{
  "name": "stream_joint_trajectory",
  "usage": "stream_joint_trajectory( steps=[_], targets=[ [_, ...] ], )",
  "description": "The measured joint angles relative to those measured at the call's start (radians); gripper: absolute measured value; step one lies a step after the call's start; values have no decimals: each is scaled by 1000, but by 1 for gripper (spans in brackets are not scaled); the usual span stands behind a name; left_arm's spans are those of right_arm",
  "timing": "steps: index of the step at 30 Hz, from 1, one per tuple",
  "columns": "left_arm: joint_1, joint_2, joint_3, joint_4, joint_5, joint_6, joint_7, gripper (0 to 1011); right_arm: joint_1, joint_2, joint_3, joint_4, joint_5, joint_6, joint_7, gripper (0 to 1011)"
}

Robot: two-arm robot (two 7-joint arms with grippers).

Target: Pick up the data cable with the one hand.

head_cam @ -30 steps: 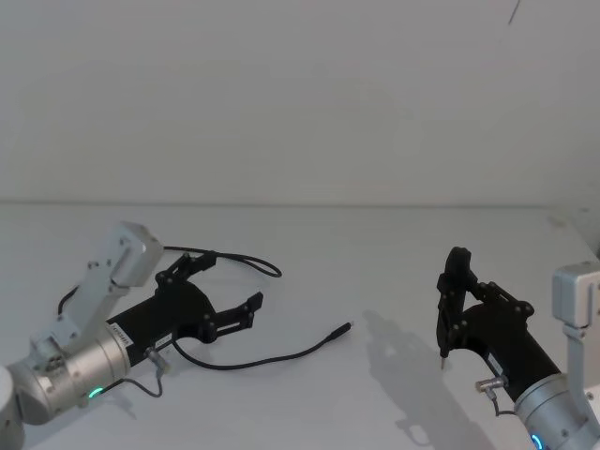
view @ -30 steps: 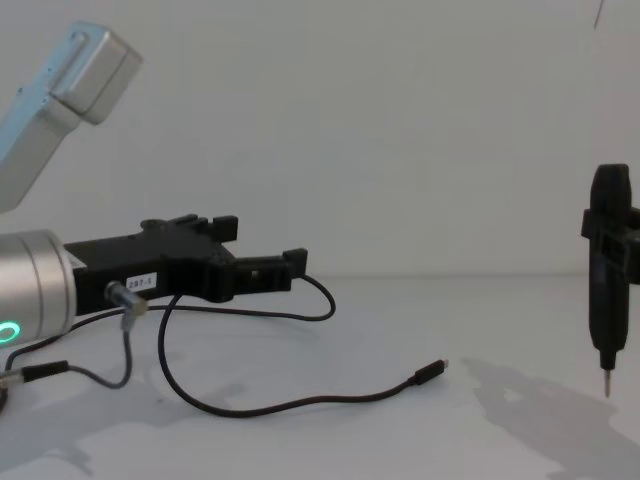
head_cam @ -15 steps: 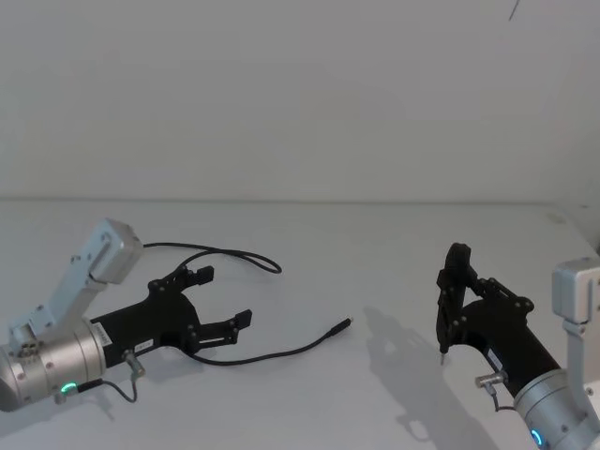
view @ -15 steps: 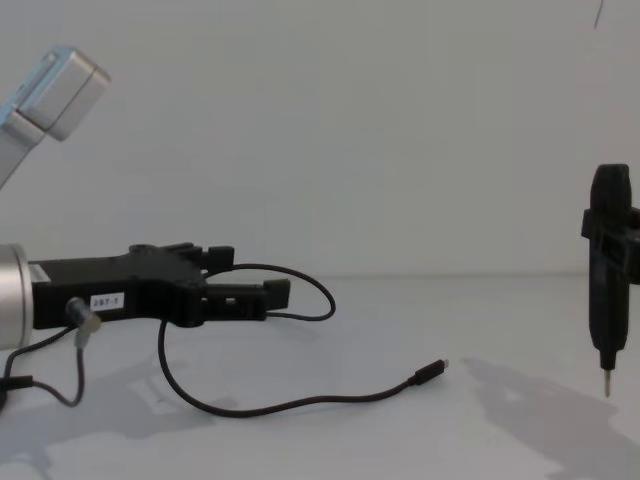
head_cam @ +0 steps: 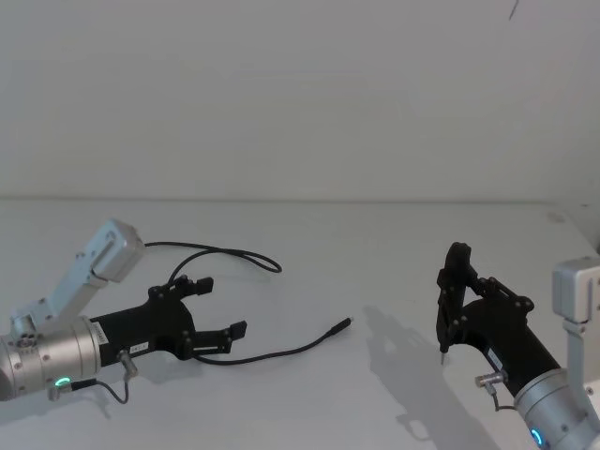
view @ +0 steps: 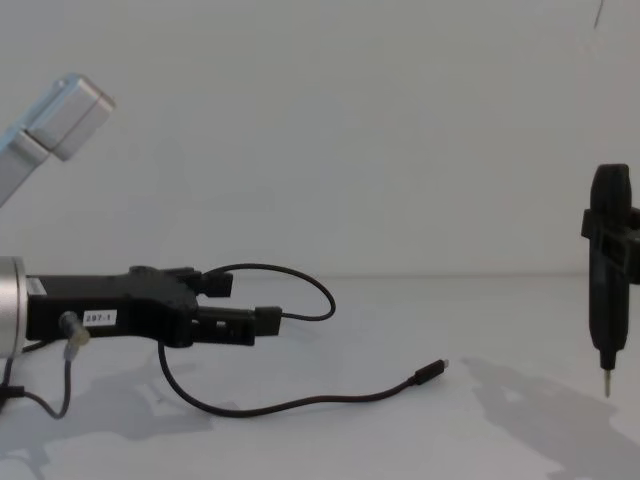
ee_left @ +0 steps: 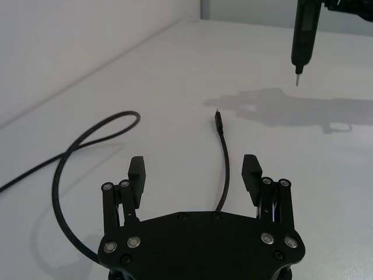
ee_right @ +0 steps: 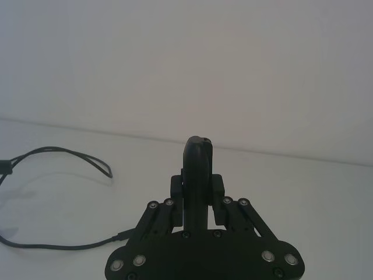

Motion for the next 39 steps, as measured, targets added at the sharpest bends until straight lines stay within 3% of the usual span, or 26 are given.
stream_joint_trajectory(
  steps=[19,39],
  targets=[
    [-104,-37,82,156,2,13,-123,1001,0,0,0,0,0,0,0,280],
    [-177,-88,144,266,31,0,-146,1001,0,0,0,0,0,0,0,279]
  ],
)
